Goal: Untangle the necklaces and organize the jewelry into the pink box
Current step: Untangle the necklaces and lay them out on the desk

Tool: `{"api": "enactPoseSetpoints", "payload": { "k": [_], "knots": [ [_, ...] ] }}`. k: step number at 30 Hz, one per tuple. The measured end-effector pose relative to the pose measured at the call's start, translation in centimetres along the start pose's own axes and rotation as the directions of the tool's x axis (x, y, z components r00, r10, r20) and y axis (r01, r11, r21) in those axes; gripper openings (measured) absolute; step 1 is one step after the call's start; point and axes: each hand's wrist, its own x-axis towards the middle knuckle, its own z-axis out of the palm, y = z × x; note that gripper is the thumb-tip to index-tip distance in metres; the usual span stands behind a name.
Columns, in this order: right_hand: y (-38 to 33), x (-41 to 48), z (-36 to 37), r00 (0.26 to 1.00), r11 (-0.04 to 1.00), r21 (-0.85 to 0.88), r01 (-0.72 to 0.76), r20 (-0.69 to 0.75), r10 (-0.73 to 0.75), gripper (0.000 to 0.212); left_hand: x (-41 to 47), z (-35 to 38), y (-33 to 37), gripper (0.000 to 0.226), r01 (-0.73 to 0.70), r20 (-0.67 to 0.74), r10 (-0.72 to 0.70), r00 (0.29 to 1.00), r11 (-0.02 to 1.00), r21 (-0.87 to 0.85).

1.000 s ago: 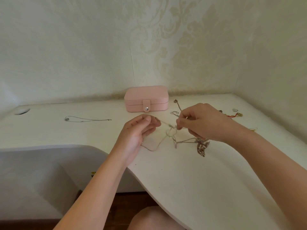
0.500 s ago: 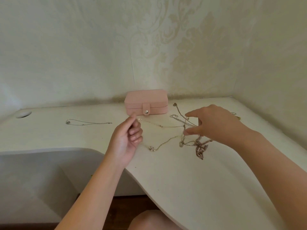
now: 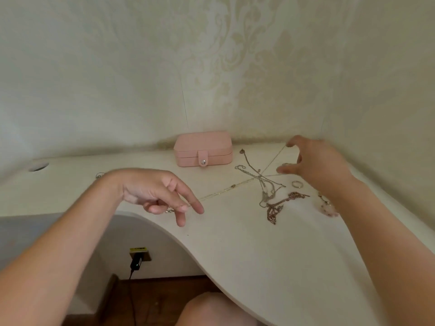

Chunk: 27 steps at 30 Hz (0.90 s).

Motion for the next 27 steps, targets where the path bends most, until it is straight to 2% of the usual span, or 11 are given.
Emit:
{"api": "enactPoseSetpoints", "payload": {
  "k": [2,4,6,9,12,15,18,22,25,27],
  "knots": [
    [-0.1,0.0,-0.2,0.992,0.998,-0.055,-0.039,-0.124,0.032,0.027,-0.4,0.0,2.3,0.054,0.108,0.018,-0.113,0.993,0.978,0.179],
    [-0.1,0.0,-0.3,0.986,0.993,-0.088,-0.079,-0.153,0.065,0.014,-0.5,0.2,4.0,0.073,0.169,-0.036,-0.165,0.986,0.943,0.285],
    [-0.3,-0.1,-0.2,0.990,0.994,-0.054,-0.091,-0.116,0.085,0.028,-0.4,0.2,4.8,0.087,0.184,-0.146,-0.145,0.979,0.935,0.304],
    [-1.5,-0.4,0.4,0.996,1.000,0.002,-0.016,-0.092,0.017,0.065,-0.1,0.0,5.3,0.105,0.162,-0.344,-0.017,0.939,0.903,0.398],
    [-3.3,-1.2,1.4,0.996,0.994,-0.079,0.073,-0.039,-0.077,0.093,0.6,0.0,5.6,0.098,0.123,-0.469,0.110,0.876,0.890,0.438],
    [-4.2,-1.6,2.2,0.993,0.987,-0.110,0.121,0.011,-0.120,0.105,1.5,0.2,5.5,0.096,0.078,-0.488,0.169,0.856,0.891,0.447],
    [-3.7,-1.2,1.9,0.997,0.990,-0.115,0.078,0.007,-0.078,0.099,2.3,-0.1,5.1,0.100,0.075,-0.477,0.163,0.864,0.894,0.441],
    [-2.5,-0.8,1.4,0.997,0.990,-0.140,-0.008,-0.079,-0.003,0.072,3.3,-1.0,4.1,0.116,0.097,-0.447,0.132,0.885,0.886,0.453],
    [-2.2,-0.7,1.6,0.994,0.987,-0.162,-0.005,-0.105,-0.012,0.057,4.2,-1.0,3.2,0.115,0.073,-0.448,0.142,0.883,0.901,0.428],
    [-2.1,-0.7,1.7,0.992,0.989,-0.149,0.019,-0.120,-0.037,0.057,4.7,-0.6,2.3,0.111,0.053,-0.444,0.145,0.884,0.913,0.404]
  ]
}}
